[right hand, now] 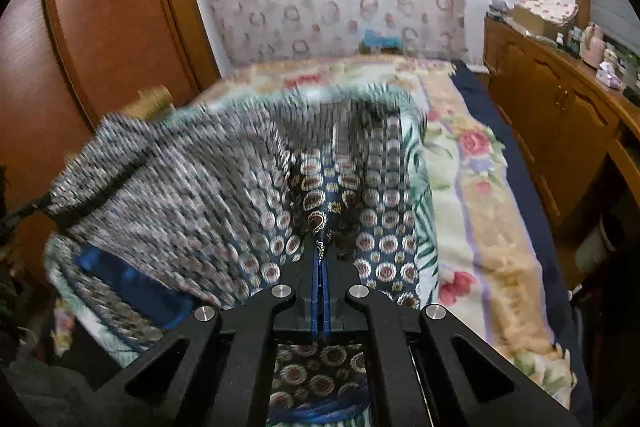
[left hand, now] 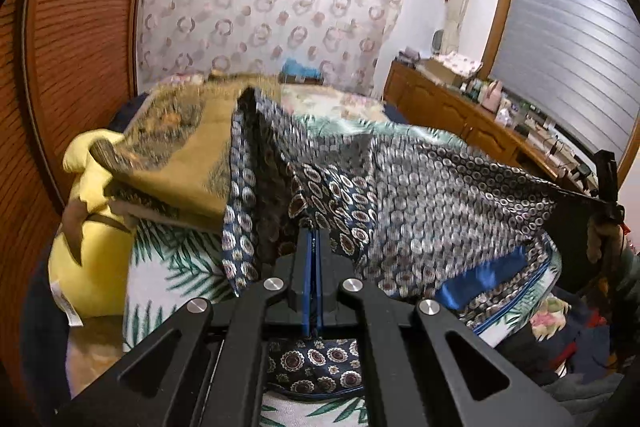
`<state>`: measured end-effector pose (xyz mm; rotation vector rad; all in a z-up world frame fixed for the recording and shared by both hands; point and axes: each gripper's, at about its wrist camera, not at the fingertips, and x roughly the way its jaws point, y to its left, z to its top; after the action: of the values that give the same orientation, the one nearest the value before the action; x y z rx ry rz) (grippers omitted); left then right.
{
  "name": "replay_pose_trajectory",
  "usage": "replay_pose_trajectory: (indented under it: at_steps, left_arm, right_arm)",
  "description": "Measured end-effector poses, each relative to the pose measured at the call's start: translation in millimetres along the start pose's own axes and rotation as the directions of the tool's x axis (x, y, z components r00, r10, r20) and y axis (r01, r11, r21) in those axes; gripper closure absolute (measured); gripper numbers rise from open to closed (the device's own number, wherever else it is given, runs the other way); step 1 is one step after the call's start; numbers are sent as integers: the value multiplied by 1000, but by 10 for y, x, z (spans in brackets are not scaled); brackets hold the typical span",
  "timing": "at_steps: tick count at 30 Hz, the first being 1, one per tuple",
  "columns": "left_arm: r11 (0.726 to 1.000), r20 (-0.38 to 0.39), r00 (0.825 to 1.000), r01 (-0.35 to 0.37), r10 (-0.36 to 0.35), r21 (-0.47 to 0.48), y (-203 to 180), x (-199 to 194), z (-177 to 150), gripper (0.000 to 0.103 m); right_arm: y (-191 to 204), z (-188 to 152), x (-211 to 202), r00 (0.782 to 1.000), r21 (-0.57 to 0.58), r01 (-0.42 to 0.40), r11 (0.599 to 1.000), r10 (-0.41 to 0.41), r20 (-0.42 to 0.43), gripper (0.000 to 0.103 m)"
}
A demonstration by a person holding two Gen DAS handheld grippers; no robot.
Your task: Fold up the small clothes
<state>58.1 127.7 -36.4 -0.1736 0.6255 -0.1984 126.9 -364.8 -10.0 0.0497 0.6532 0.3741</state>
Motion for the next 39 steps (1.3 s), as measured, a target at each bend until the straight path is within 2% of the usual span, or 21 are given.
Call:
replay_pose_trajectory:
  at_steps: [3,6,9,12,13,15,16,17,22,25,29,39]
  left_arm:
    - [1000,15,1000,-7,7,-2,10,-113,44,101]
    - [998,-4,998,-55,55,3,37,-79,-8,101]
    - [999,-67,997,-38,38,-3,76,83,-140,100]
    - [998,-107,993,-54,56,25,36,194,-272,99]
    - [997,-114,991,-63,68,41,15,217,-308,93]
    - [996,-113,990,-78,83,53,3,237,-337,61]
    - [995,-111,990,-85,91,55,2,249,-343,59]
    - [995,-112,989,-86,92,55,13,262,-341,59]
    - [988,-92,984,-146,150,45,50,328,-294,58]
    - [985,-93,981,-170,172,27,120,384,-295,58]
    - [985,-92,980,-175,174,2,207,449,-304,57]
    - [986,-159,976,-160,150,-54,375,753,-293,57]
  right_arm:
    - [-7,72,-292,999,8,-20,1000,20,40,102]
    - [-6,52,-427,998,-9,40,999,-39,48,102]
    - [-17,-48,-259,997,-16,76,997,-76,-19,102]
    - [37,-125,-60,993,-18,101,995,-102,-60,95]
    - [60,-133,-31,993,-19,99,995,-100,-63,90]
    - [99,-112,38,992,-28,104,994,-106,-62,74]
    - [146,-106,55,992,-36,110,993,-112,-60,59]
    - [188,-94,57,992,-43,112,993,-114,-53,50]
    - [331,-67,30,992,-76,123,990,-124,-12,49]
    - [449,-163,45,994,-95,112,989,-112,7,46]
    - [561,-256,131,998,-109,71,992,-70,6,40]
    - [870,-365,621,999,-135,-9,991,4,-40,39]
